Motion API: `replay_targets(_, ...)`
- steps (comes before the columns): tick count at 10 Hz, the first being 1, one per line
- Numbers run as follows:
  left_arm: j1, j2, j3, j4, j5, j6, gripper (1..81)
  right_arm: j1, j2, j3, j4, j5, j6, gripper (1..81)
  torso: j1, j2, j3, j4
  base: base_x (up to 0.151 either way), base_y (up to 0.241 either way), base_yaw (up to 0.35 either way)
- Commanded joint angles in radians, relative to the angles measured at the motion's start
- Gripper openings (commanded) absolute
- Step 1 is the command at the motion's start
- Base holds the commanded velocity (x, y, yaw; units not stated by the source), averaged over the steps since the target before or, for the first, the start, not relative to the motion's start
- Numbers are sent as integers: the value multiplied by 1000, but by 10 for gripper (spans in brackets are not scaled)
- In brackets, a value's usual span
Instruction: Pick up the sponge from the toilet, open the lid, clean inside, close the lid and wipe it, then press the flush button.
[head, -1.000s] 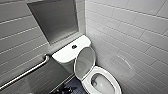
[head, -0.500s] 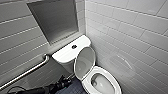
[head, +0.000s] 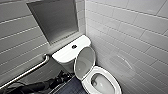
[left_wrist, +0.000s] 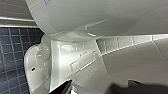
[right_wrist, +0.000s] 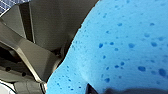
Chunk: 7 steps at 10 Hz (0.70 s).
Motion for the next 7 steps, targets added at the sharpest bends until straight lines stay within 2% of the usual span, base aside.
replay_targets(1,-123,16,30,16,16,1,811,-25,-8,11,-3,-64,1,10,0,0,0,0,0,0,0)
replay_targets(5,-59,73,104,131,75,4,811,-15,-2,14,-3,-66,1,10,0,0,0,0,0,0,0)
replay_targets(7,27,76,101,211,138,9,811,-14,0,11,-5,-66,1,10,0,0,0,0,0,0,0)
